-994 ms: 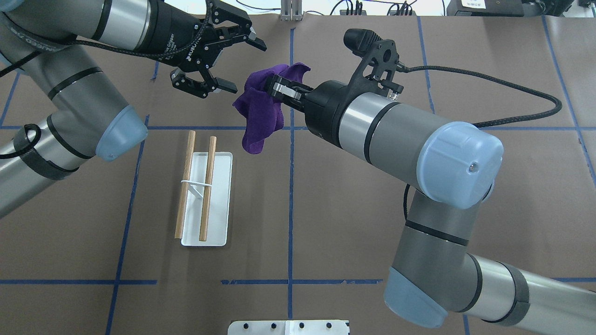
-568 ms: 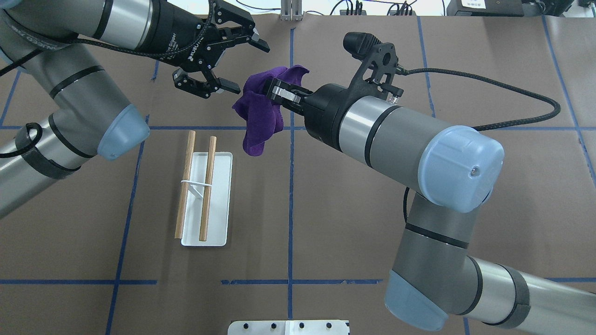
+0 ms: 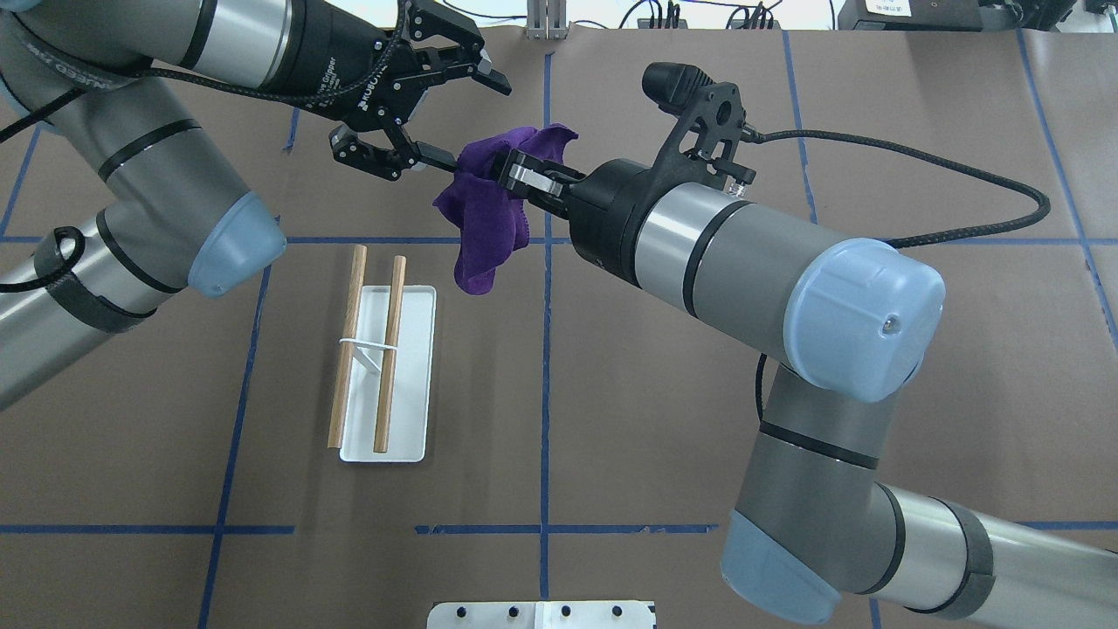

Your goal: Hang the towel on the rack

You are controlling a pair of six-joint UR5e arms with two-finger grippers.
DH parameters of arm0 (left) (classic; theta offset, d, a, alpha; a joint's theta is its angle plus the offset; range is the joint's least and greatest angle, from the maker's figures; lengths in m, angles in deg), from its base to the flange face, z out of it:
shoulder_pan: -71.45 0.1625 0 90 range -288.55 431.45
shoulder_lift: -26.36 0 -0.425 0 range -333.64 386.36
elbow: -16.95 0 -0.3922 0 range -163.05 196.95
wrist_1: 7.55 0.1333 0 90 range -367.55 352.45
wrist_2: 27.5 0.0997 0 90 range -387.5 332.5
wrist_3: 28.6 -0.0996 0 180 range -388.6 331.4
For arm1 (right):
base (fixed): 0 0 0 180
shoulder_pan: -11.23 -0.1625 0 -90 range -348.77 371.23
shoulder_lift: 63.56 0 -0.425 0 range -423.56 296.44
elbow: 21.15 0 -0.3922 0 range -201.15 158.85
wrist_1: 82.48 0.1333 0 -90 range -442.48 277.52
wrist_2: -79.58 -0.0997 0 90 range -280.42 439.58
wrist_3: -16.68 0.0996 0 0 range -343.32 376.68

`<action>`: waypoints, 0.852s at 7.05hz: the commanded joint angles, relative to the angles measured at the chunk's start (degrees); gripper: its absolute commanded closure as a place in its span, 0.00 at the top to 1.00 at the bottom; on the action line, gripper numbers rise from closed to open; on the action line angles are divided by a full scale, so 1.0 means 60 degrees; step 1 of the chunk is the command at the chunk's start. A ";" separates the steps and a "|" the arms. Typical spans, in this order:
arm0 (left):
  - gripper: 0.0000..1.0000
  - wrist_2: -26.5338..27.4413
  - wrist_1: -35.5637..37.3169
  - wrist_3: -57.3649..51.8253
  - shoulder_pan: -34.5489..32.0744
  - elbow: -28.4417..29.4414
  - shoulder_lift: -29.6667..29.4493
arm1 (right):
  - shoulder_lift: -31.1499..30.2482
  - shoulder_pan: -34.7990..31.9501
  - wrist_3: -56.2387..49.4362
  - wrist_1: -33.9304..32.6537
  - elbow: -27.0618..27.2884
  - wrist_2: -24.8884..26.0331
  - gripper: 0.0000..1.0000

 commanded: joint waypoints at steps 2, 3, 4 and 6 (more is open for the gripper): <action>0.90 0.0031 0.0000 0.0086 0.0099 0.0343 -0.0247 | -0.0012 0.0055 0.0000 0.0016 0.0119 0.0005 0.00; 0.89 0.0031 0.0000 0.0071 0.0114 0.0417 -0.0247 | -0.0085 0.0055 0.0000 0.0016 0.0207 0.0005 0.00; 0.87 0.0031 0.0000 0.0085 0.0158 0.0432 -0.0247 | -0.0085 0.0055 0.0000 0.0002 0.0222 0.0005 0.00; 0.85 0.0031 0.0000 0.0027 0.0158 0.0418 -0.0232 | -0.0085 0.0055 0.0000 0.0002 0.0222 0.0005 0.00</action>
